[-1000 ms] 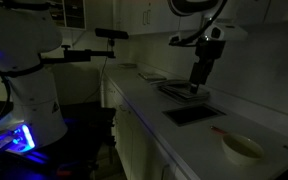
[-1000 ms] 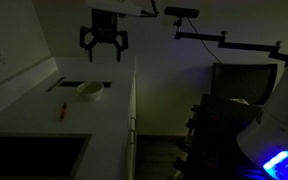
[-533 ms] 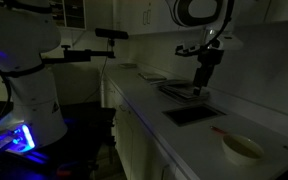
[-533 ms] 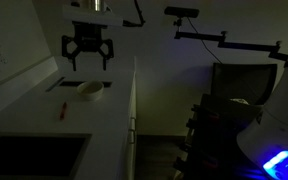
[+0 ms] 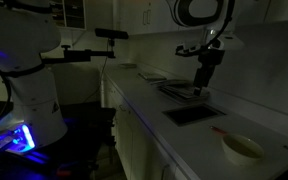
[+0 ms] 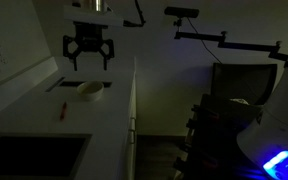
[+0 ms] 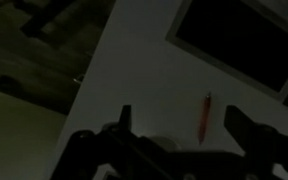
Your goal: Put the pen inside the white bowl
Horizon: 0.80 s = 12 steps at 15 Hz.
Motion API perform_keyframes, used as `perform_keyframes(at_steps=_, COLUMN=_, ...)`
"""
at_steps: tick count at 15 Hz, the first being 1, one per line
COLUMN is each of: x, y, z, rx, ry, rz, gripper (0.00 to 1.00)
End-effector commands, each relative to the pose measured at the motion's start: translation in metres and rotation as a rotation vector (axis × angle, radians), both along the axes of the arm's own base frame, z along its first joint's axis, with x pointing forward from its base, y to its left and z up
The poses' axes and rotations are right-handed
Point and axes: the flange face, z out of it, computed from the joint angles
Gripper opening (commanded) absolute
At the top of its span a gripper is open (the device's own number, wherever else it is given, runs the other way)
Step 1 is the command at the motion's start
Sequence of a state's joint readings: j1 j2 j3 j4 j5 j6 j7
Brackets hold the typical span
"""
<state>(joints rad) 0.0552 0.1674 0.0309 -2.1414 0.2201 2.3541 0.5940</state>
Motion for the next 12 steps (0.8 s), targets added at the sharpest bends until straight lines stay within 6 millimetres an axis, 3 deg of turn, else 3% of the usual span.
perform_keyframes(at_steps=1, x=0.015, y=0.008, z=-0.014, rx=-0.028, ry=0.003, rz=-0.027, gripper=1.00)
perform_keyframes(at_steps=8, x=0.079, y=0.052, z=-0.092, rx=-0.024, ry=0.018, rz=-0.085, gripper=1.00)
perform_keyframes(at_steps=12, x=0.116, y=0.068, z=-0.130, rx=-0.050, ry=0.020, rz=-0.116, gripper=1.00)
